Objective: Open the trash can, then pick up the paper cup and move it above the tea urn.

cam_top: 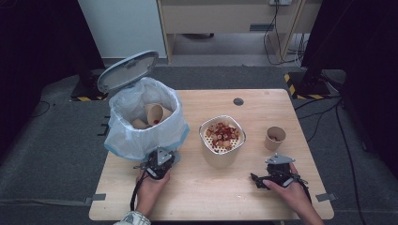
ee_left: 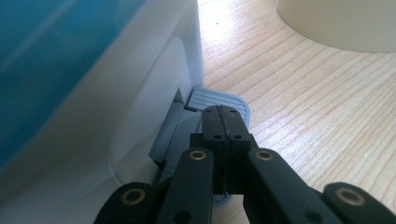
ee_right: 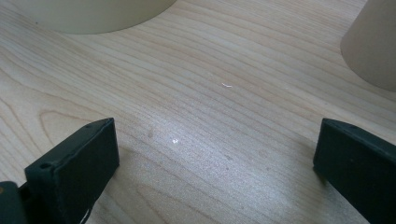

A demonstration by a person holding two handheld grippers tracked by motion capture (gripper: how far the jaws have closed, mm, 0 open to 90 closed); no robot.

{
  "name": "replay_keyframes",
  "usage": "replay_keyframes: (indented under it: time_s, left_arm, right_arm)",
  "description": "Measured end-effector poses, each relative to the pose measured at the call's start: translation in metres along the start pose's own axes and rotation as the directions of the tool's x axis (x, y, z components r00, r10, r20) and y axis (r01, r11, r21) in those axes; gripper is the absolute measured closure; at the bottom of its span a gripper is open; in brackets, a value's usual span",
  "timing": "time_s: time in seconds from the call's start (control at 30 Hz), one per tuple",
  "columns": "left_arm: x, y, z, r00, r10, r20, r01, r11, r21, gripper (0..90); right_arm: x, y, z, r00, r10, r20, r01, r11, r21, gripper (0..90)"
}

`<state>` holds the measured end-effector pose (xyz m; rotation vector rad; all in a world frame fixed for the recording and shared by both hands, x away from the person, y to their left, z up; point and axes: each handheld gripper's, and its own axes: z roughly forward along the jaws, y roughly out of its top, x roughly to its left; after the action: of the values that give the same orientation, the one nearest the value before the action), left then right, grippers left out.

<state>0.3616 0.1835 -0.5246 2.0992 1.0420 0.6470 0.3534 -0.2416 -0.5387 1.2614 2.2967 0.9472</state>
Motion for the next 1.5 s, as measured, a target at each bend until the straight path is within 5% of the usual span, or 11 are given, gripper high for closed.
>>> replay_keyframes:
  time_s: [0.33, 0.5, 0.87, 1.5]
  left_arm:
    - [0.0, 0.0, 0.0, 1.0, -0.002, -0.002, 0.002, 1.0, 0.0, 89.5]
    - [-0.001, 0.0, 0.0, 1.0, 0.001, -0.004, -0.001, 1.0, 0.002, 89.5]
    - [0.0, 0.0, 0.0, 1.0, -0.005, -0.001, 0.005, 1.0, 0.0, 89.5]
    - [0.0, 0.0, 0.0, 1.0, -0.006, -0.003, 0.006, 1.0, -0.002, 89.5]
  right_arm:
    - [0.0, 0.002, -0.003, 0.999, -0.028, -0.036, 0.029, 1.0, 0.013, 3.9]
    - [-0.002, 0.001, -0.007, 0.9994, -0.032, -0.013, 0.032, 0.999, 0.006, 4.6]
    - [-0.019, 0.001, -0.017, 0.9962, 0.04, 0.078, -0.038, 0.999, -0.029, 8.7]
    - [-0.042, 0.007, -0.027, 0.9841, 0.122, 0.13, -0.115, 0.992, -0.056, 6.9]
